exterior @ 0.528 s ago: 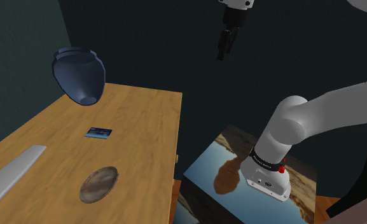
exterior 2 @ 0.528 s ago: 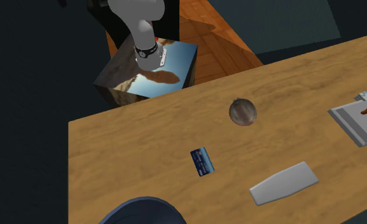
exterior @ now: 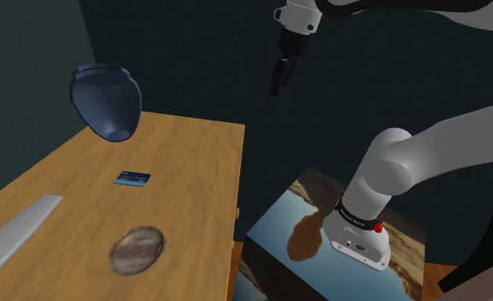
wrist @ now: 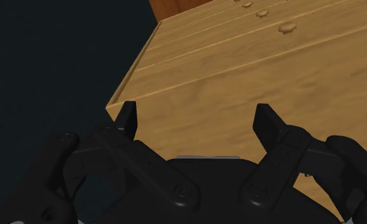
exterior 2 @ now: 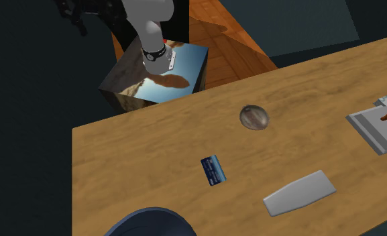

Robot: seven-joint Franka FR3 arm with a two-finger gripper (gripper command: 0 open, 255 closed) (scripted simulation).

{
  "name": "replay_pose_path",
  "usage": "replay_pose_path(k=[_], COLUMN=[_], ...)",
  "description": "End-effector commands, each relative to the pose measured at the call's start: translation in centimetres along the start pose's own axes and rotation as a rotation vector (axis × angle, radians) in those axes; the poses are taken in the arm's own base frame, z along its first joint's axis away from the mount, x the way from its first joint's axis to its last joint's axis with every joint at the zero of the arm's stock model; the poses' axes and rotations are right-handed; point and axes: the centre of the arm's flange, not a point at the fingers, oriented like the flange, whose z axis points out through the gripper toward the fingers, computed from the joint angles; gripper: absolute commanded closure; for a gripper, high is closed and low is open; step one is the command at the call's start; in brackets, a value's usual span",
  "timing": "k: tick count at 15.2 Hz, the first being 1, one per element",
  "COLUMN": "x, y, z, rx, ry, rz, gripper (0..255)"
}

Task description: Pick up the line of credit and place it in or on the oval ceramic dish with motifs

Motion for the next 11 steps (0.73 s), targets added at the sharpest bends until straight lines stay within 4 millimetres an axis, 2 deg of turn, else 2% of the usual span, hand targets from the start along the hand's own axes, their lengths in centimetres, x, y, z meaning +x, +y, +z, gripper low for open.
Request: replay_pose_path(k=[1,11], x=[1.3,6.9], y=[-1.4,-8.3], z=[2.0,9.7], rx=[0.01,0.059], ry=[0.029,0.161], rz=[-0.019,-0.116], gripper=[0,0])
